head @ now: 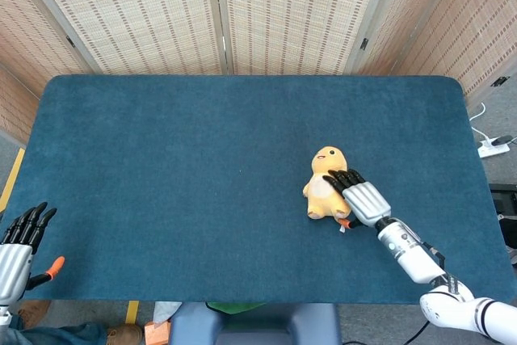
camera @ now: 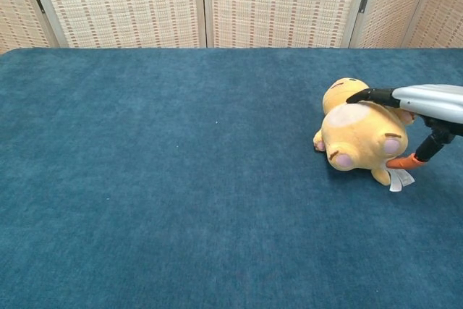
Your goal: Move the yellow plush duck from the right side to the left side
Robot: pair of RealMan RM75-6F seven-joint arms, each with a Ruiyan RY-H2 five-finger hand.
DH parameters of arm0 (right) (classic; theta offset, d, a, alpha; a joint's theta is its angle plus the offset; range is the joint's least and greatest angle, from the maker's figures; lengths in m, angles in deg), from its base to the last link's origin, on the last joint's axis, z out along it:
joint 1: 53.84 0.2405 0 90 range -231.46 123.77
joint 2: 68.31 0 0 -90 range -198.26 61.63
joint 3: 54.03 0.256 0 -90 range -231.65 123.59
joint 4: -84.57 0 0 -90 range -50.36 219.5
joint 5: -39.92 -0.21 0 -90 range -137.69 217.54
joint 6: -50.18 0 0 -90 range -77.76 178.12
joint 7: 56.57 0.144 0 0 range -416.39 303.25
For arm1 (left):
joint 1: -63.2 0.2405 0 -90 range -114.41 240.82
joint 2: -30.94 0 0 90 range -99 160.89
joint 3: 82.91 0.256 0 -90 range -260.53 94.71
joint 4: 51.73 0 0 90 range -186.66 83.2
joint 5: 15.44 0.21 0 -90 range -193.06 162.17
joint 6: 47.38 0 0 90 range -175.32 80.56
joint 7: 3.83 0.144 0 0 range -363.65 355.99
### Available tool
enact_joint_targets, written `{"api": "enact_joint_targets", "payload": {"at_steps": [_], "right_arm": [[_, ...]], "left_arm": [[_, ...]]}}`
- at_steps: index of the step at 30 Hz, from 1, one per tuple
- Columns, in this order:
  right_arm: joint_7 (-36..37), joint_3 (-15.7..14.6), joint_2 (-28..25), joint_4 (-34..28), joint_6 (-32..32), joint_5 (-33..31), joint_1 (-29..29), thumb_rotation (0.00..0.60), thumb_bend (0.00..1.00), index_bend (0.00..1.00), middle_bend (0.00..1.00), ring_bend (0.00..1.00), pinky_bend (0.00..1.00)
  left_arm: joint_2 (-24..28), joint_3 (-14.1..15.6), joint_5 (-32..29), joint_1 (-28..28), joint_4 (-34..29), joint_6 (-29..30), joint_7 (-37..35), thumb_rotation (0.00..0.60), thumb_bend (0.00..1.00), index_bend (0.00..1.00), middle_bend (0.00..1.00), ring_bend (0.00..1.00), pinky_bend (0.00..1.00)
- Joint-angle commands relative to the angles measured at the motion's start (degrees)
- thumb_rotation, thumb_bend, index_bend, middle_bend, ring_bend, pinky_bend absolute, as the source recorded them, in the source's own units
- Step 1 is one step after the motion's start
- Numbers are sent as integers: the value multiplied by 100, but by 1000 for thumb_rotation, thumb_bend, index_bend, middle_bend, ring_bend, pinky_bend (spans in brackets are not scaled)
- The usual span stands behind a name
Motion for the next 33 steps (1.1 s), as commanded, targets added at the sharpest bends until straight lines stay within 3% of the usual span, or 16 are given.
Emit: {"api": "enact_joint_targets", "payload": {"at_steps": [1, 3, 5, 10, 17, 22, 33], "right_arm": [[32, -59, 146, 136, -206, 100, 8, 600, 289, 96, 326, 186, 419], [-53, -78, 331, 341, -555, 261, -41, 600, 341, 315, 541, 405, 653], [-99, -82, 578, 605, -993, 444, -105, 600, 406, 497, 671, 553, 788], [86, -96, 978, 1045, -1844, 905, -142, 600, 535, 667, 778, 666, 905], [212, -47, 1118, 815, -2500, 1549, 167, 600, 550, 683, 788, 678, 917], [85, 83, 1374, 392, -2306, 1721, 613, 600, 549, 683, 783, 676, 917], [-287, 255, 2622, 715, -1144, 1268, 1484, 600, 529, 683, 746, 648, 901]], "left_arm": [[14, 5, 3, 1, 4, 4, -40, 600, 293, 0, 0, 0, 131], [22, 8, 1, 5, 4, 7, -65, 600, 293, 0, 0, 0, 131], [35, 19, 16, 5, -4, 7, -100, 600, 292, 3, 0, 0, 131], [52, 29, 39, 17, -23, 41, -148, 600, 294, 12, 0, 0, 131], [66, 30, 37, 20, -39, 49, -207, 600, 294, 17, 0, 0, 132], [96, 29, 25, 15, -31, 38, -308, 600, 295, 20, 0, 0, 133], [210, 5, -110, 20, -29, -27, -599, 600, 295, 21, 0, 0, 134]]}}
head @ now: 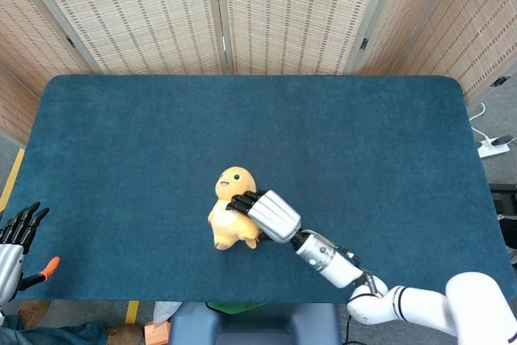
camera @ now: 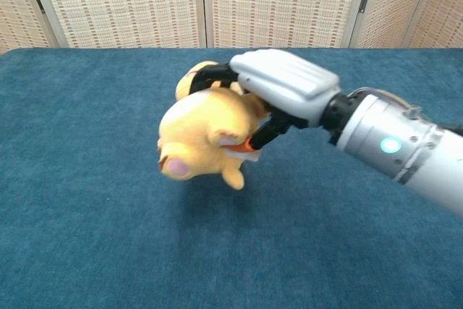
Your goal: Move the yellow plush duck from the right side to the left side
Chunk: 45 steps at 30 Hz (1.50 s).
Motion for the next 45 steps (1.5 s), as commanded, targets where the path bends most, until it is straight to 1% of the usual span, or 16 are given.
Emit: {"api": "enact_joint_targets", "payload": {"at_steps": [1, 4, 6, 8, 10, 11, 13, 14, 17, 21, 28, 33, 35, 39, 41, 45], "right_arm": [[-114, 64, 473, 308, 375, -200, 329, 600, 526, 683, 742, 645, 897], [-104, 62, 591, 419, 435, -231, 390, 600, 513, 680, 715, 616, 867], [-81, 54, 729, 549, 525, -273, 465, 600, 493, 631, 651, 561, 800], [-169, 96, 1004, 864, 731, -414, 593, 600, 470, 507, 551, 494, 706], [-154, 156, 1169, 1036, 861, -559, 673, 600, 435, 323, 425, 401, 601], [-142, 174, 1200, 1070, 932, -616, 707, 600, 423, 261, 384, 365, 564], [-100, 195, 1212, 1088, 1172, -772, 784, 600, 384, 78, 254, 244, 432], [-107, 210, 1203, 1069, 1283, -858, 809, 600, 364, 23, 181, 175, 354], [-168, 240, 1088, 897, 1594, -1098, 870, 600, 289, 0, 13, 13, 152], [-241, 174, 717, 301, 1398, -1083, 744, 600, 208, 0, 0, 0, 12], [-606, -162, -592, -1483, 797, -920, 222, 600, 133, 0, 0, 0, 0], [-575, -451, -1493, -2402, 236, -609, -182, 600, 129, 0, 0, 0, 0], [-457, -699, -1949, -2682, -152, -376, -472, 600, 129, 0, 0, 0, 0], [-274, -1397, -2878, -2826, -1074, 45, -1258, 600, 129, 0, 0, 0, 0], [-237, -1743, -3238, -2614, -1711, 232, -1780, 600, 130, 0, 0, 0, 0], [104, -2136, -3507, -1908, -2851, 347, -2724, 600, 132, 0, 0, 0, 0]], "left_arm": [[38, -6, -18, 11, 23, 13, -125, 600, 295, 21, 0, 0, 134], [48, -4, -20, 13, 34, 11, -165, 600, 294, 21, 0, 0, 134], [61, -2, -24, 15, 42, 8, -209, 600, 295, 21, 0, 0, 135], [89, 3, -30, 14, 71, -4, -345, 600, 295, 21, 0, 0, 134], [105, -1, -60, 13, 109, -26, -437, 600, 295, 21, 0, 0, 135], [107, -3, -64, 16, 119, -23, -452, 600, 295, 21, 0, 0, 135], [111, 1, -44, 30, 132, 13, -508, 600, 296, 21, 0, 0, 135], [111, 1, -33, 36, 140, 32, -528, 600, 296, 21, 0, 0, 135], [110, 6, -13, 37, 168, 40, -545, 600, 296, 20, 0, 0, 136], [113, 3, -4, 47, 167, 68, -562, 600, 295, 21, 0, 0, 135], [69, 15, 35, 72, 140, 113, -364, 600, 295, 20, 0, 0, 136], [18, 25, 97, 76, 72, 143, -108, 600, 295, 20, 0, 0, 138], [-26, 48, 187, 77, 61, 182, -6, 600, 295, 20, 0, 0, 141], [-164, 152, 589, 22, 104, 288, 7, 600, 295, 20, 1, 0, 153], [-293, 218, 858, -39, 114, 329, -2, 600, 295, 27, 28, 25, 187], [-517, 311, 1526, -324, -27, 261, 191, 600, 295, 55, 107, 96, 272]]}}
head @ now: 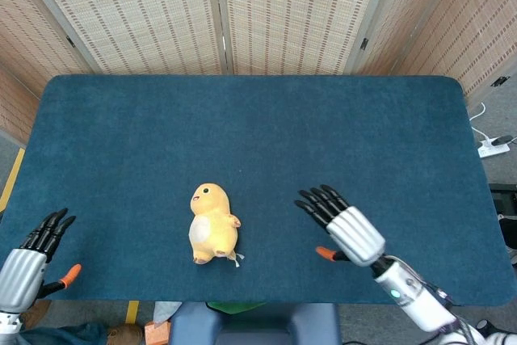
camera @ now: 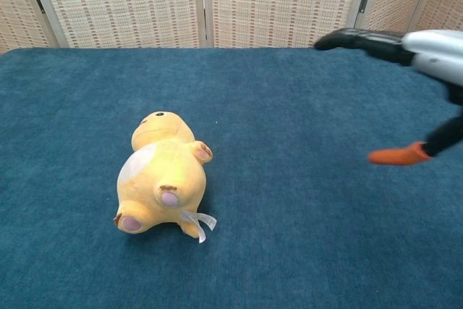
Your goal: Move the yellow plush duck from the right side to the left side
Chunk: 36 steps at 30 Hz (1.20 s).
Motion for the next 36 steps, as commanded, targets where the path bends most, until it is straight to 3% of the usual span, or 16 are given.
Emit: {"api": "enact_joint_targets", "payload": {"at_steps": [1, 5, 10, 17, 24, 33, 36], "right_arm": [[666, -694, -456, 837, -1398, 291, -1268, 600, 133, 0, 0, 0, 0], [1488, -847, -463, 1554, -1830, 216, -1782, 600, 134, 0, 0, 0, 0], [2232, -834, -439, 2195, -2172, 168, -2169, 600, 138, 0, 0, 0, 0], [3071, -692, -413, 2838, -2393, -25, -2570, 600, 139, 0, 0, 0, 0], [3584, -590, -379, 3197, -2348, -33, -2721, 600, 141, 0, 0, 0, 0], [3829, -433, -357, 3319, -2304, -81, -2886, 600, 142, 0, 0, 0, 0], [3829, -376, -351, 3313, -2232, -109, -2904, 600, 143, 0, 0, 0, 0]], "left_arm": [[-280, 139, 734, -364, -213, -126, 300, 600, 295, 56, 121, 105, 287], [-475, 83, 1062, -772, -712, -634, 802, 600, 268, 5, 131, 107, 257], [-836, -135, 969, -1300, -1173, -1612, 1611, 600, 256, 52, 131, 87, 164], [-1526, -431, 355, -1848, -1363, -2781, 2568, 600, 255, 71, 124, 61, 144], [-2049, -665, -147, -2159, -1211, -3264, 3353, 600, 251, 81, 108, 48, 102], [-2391, -738, -724, -2524, -533, -3689, 3124, 600, 250, 102, 108, 47, 95], [-2439, -713, -815, -2623, -300, -3755, 2898, 600, 250, 175, 135, 61, 190]]}}
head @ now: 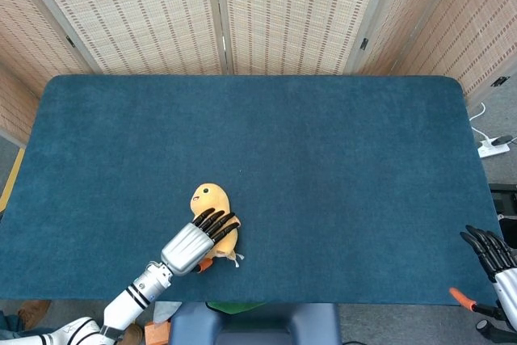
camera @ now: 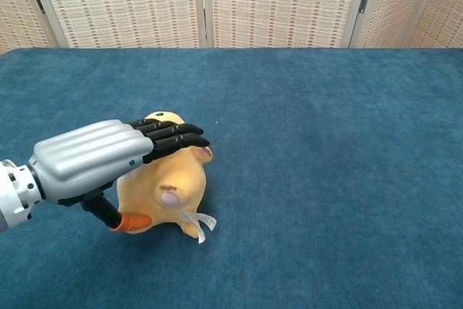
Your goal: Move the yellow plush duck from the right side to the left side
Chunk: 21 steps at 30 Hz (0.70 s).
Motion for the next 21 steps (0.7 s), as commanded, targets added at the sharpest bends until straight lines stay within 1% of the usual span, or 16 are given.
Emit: {"api": "enact_joint_targets", "payload": {"at_steps": [1, 2, 3, 4, 5, 6, 8, 10, 11, 13, 15, 18, 21], "right_arm": [[-19, 53, 4, -16, 73, -30, -10, 600, 143, 0, 0, 0, 0], [-32, 73, 6, -27, 99, -38, -9, 600, 143, 0, 0, 0, 0], [-44, 87, 7, -40, 125, -37, -5, 600, 143, 0, 0, 0, 0], [-54, 105, 9, -60, 154, -28, 1, 600, 143, 0, 0, 0, 0], [-66, 115, 10, -75, 175, -18, 7, 600, 143, 0, 0, 0, 0], [-84, 121, 11, -86, 200, -4, 14, 600, 143, 0, 0, 0, 0], [-121, 137, 10, -121, 256, 25, 31, 600, 143, 0, 0, 0, 0], [-155, 144, 5, -152, 291, 56, 33, 600, 143, 0, 0, 0, 0], [-167, 148, 4, -164, 302, 67, 32, 600, 143, 0, 0, 0, 0], [-190, 156, 2, -188, 318, 93, 25, 600, 144, 0, 0, 0, 0], [-202, 158, -5, -206, 339, 111, 20, 600, 143, 0, 0, 0, 0], [-222, 166, -21, -253, 373, 143, 21, 600, 143, 0, 0, 0, 0], [-279, 167, -50, -327, 406, 183, 23, 600, 143, 0, 0, 0, 0]], "left_arm": [[-91, 42, -62, -137, 279, -29, -334, 600, 252, 223, 180, 93, 277], [-108, 69, -18, -151, 335, 23, -437, 600, 257, 279, 243, 142, 376], [-125, 97, 35, -162, 390, 86, -530, 600, 264, 319, 288, 182, 446], [-152, 131, 124, -177, 470, 186, -612, 600, 287, 392, 366, 256, 560], [-178, 162, 190, -185, 531, 259, -652, 600, 318, 455, 431, 324, 642], [-204, 191, 246, -189, 580, 332, -696, 600, 342, 495, 473, 368, 692], [-296, 239, 377, -180, 695, 559, -807, 600, 433, 602, 602, 498, 831], [-404, 286, 551, -152, 848, 862, -911, 600, 502, 673, 694, 569, 905], [-446, 309, 636, -137, 928, 1003, -940, 600, 542, 704, 742, 605, 939], [-507, 348, 807, -96, 1100, 1331, -1023, 600, 575, 720, 791, 641, 973], [-485, 367, 904, -58, 1191, 1563, -1030, 600, 586, 723, 817, 663, 994], [-293, 381, 1054, 21, 1209, 1949, -978, 600, 591, 725, 822, 670, 1000], [152, 484, 1305, 92, 1078, 2283, -848, 600, 595, 725, 821, 670, 1000]]}}
